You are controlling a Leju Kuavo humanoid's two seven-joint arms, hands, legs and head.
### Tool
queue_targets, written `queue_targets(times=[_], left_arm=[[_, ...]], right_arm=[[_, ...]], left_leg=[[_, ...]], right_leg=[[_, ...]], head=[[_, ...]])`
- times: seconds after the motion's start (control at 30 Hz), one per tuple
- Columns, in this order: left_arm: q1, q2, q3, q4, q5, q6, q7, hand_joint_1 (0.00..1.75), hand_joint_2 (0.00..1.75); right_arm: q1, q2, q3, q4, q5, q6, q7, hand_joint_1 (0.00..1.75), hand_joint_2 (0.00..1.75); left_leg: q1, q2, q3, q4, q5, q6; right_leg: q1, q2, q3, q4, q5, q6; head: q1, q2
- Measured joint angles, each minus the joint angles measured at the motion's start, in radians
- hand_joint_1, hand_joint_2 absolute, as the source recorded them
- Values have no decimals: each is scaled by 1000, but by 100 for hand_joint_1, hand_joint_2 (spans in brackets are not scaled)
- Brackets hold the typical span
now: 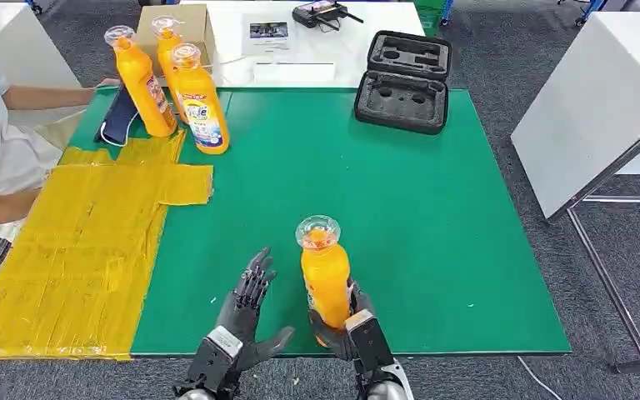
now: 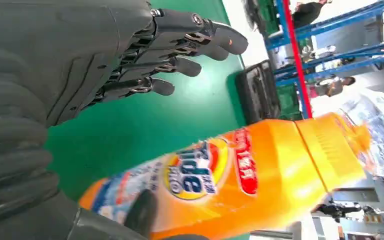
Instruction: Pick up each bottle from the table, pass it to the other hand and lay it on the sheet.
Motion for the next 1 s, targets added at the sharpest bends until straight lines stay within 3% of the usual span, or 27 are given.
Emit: queue_targets(times=[0.37, 0.6, 0.8, 0.97, 1.0], left_arm=[[-44, -8, 1, 40, 29, -88, -10, 0, 175], [-144, -27, 17, 120, 58, -121, -13, 0, 175], [-219, -31, 46, 177, -5, -87, 7, 0, 175], [-275, -46, 59, 227, -41, -85, 7, 0, 175], [-286, -51, 58, 234, -46, -85, 7, 175, 175]], right_arm=[[-50, 8, 8, 70, -13, 13, -2, 175, 175], [-95, 17, 57, 89, 89, 71, -39, 175, 175], [-134, 28, 135, 88, 182, 33, -52, 175, 175], [-156, 24, 185, 74, 169, 4, 5, 175, 175], [-161, 24, 189, 74, 159, -2, 8, 175, 175]], left_leg=[[0, 0, 2, 0, 0, 0], [0, 0, 3, 0, 1, 0], [0, 0, 3, 0, 1, 0], [0, 0, 3, 0, 1, 0], [0, -1, 3, 0, 1, 1]], right_leg=[[0, 0, 2, 0, 0, 0], [0, 0, 3, 0, 1, 0], [0, 0, 3, 1, 0, 0], [0, 0, 3, 0, 0, 0], [0, 0, 3, 0, 0, 0]], head=[[0, 0], [0, 0], [0, 0], [0, 0], [0, 0]])
